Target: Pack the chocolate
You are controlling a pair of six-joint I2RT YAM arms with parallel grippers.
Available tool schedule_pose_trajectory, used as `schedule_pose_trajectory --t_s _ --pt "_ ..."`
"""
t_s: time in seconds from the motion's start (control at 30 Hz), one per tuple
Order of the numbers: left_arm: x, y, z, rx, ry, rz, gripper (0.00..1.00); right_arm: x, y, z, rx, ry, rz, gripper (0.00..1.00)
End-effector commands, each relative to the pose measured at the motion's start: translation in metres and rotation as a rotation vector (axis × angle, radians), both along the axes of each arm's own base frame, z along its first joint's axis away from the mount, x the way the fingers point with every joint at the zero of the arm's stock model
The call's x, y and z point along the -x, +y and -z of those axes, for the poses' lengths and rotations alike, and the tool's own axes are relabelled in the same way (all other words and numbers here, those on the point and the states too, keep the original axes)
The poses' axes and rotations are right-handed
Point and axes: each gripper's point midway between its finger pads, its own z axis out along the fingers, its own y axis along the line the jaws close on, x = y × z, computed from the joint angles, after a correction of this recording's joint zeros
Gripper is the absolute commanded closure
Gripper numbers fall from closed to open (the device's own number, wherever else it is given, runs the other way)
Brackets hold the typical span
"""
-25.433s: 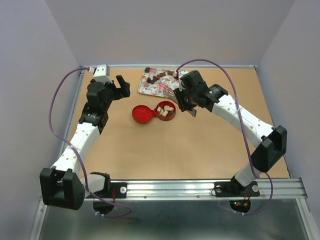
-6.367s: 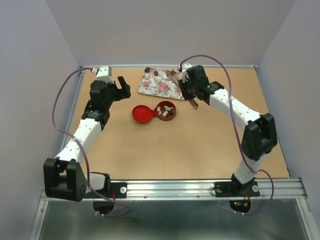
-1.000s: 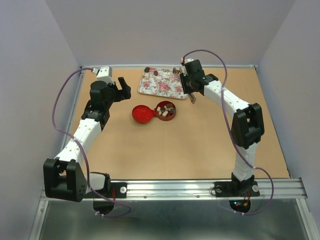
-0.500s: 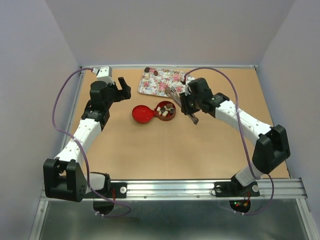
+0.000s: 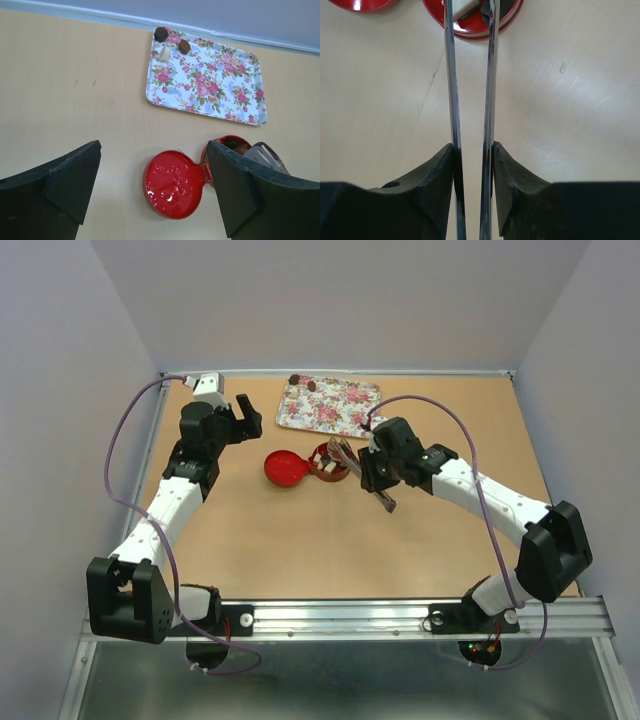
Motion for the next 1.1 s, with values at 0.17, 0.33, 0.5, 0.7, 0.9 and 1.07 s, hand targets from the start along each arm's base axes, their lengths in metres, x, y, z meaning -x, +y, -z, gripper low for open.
schedule_pose_trajectory --t_s 0.17,0.33,0.5,0.7,0.9,1.07 --pt "-0.005 -0.001 -0.048 0.025 -0.116 0.007 0.01 0.006 -0.002 -0.012 -0.011 -0.034 0.022 0.69" --pt "-0.005 -0.002 -0.049 0.026 -0.117 0.007 0.01 0.015 -0.004 -0.009 0.008 -0.014 0.021 0.69" --pt "-0.005 -0.001 -0.048 0.026 -0.114 0.006 0.01 0.025 -0.010 -0.006 0.028 0.007 0.027 0.69" --pt "-0.005 -0.002 -0.047 0.028 -0.112 0.011 0.01 0.033 -0.014 -0.002 0.042 0.026 0.033 0.69" --pt "-0.004 -0.002 -0.049 0.027 -0.116 0.012 0.01 0.033 -0.015 0.006 0.066 0.038 0.029 0.69" --pt "-0.002 -0.001 -0.050 0.028 -0.120 0.007 0.01 0.029 -0.010 0.003 0.065 0.032 0.018 0.68"
